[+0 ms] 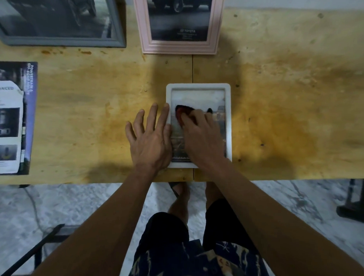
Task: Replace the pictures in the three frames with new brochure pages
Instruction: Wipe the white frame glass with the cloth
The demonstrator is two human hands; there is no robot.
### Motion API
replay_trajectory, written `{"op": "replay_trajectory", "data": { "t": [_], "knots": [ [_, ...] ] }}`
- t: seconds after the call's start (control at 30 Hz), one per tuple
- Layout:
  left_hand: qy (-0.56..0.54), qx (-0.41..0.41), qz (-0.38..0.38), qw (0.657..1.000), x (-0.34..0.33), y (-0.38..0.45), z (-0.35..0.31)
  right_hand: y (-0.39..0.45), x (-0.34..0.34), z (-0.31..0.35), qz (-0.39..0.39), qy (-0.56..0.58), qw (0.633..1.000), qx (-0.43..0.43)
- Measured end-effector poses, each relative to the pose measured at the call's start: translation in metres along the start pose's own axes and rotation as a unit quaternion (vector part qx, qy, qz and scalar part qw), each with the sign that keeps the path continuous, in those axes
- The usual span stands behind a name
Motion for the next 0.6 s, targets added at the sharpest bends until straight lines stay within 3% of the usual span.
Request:
{"op": "replay_trajectory", "data": {
  "t": [0.13,0.27,0.6],
  "knots": [
    [-0.006,-0.004,0.001,1.000,0.002,0.000,-0.004,-0.009,0.016,-0.030,0.002,-0.091,0.989,-0.120],
    [-0.015,-0.003,0.004,1.000,0.002,0.000,-0.003,-0.017,0.012,-0.020,-0.017,-0.059,0.990,-0.127],
    [-0.023,-0.008,0.009,1.000,0.002,0.000,-0.001,-0.042,0.006,0.012,0.058,0.046,0.993,0.090]
  ]
}}
Point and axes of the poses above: each hand's wrist, its own y-axis towards the middle knuckle, its own x-axis out of the back of the hand, z = x × y, the point moved 1 cm from there along y, towards the middle knuckle, and after that the axes turned 9 degrees about x, right-handed, at the moved point
